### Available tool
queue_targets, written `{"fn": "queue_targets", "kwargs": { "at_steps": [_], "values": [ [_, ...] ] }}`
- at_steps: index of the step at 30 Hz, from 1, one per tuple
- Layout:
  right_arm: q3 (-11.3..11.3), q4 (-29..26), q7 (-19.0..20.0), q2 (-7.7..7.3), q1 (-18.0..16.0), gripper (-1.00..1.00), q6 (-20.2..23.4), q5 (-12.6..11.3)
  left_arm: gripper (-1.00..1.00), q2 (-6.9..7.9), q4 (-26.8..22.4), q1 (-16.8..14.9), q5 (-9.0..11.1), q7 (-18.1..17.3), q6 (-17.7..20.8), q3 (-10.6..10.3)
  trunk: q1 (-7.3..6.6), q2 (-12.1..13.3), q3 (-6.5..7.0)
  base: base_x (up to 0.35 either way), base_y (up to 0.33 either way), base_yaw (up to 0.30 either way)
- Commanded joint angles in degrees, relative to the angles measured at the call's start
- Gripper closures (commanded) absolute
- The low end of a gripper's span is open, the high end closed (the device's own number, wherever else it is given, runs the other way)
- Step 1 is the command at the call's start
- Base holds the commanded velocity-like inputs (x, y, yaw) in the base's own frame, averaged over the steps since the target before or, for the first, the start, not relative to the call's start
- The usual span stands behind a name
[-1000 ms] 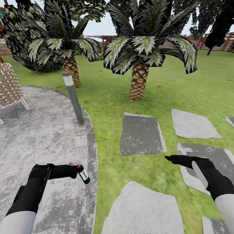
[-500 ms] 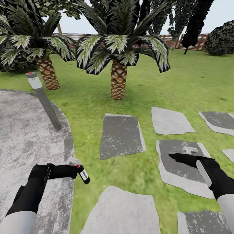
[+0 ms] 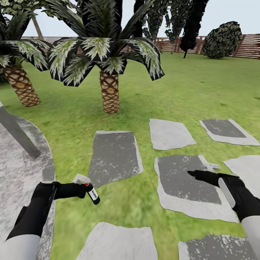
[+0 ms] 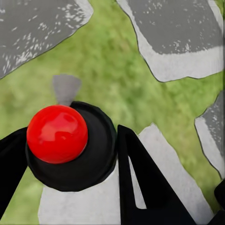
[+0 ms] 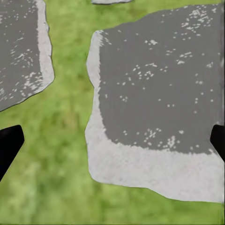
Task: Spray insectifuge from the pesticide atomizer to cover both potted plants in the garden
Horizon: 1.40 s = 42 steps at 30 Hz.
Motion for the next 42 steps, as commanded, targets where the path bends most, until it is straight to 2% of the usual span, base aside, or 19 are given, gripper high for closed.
{"fn": "queue_targets", "kwargs": {
  "at_steps": [1,13,20,42],
  "values": [
    [-0.13,-0.02,0.21,0.02,-0.04,-1.0,0.3,-0.04,1.0,-0.02,-0.09,-0.03,-0.43,-0.53,0.44,0.1,0.03,-0.02,-0.05,0.331,-0.058,-0.271],
    [-0.18,-0.02,0.21,0.02,-0.04,-1.0,0.3,-0.04,1.0,-0.11,-0.03,-0.03,-0.43,-0.74,0.44,0.12,0.03,-0.02,-0.05,0.343,-0.006,-0.268],
    [-0.17,-0.01,0.21,0.03,-0.04,-1.0,0.3,-0.04,1.0,-0.12,-0.02,-0.03,-0.43,-0.82,0.44,0.18,0.03,-0.02,-0.05,0.333,0.0,-0.063],
    [-0.52,-0.02,0.21,0.03,-0.04,-1.0,0.39,-0.04,1.0,-0.11,-0.09,-0.03,-0.35,-0.95,0.44,0.25,0.03,-0.02,0.07,0.019,0.0,-0.259]
  ]
}}
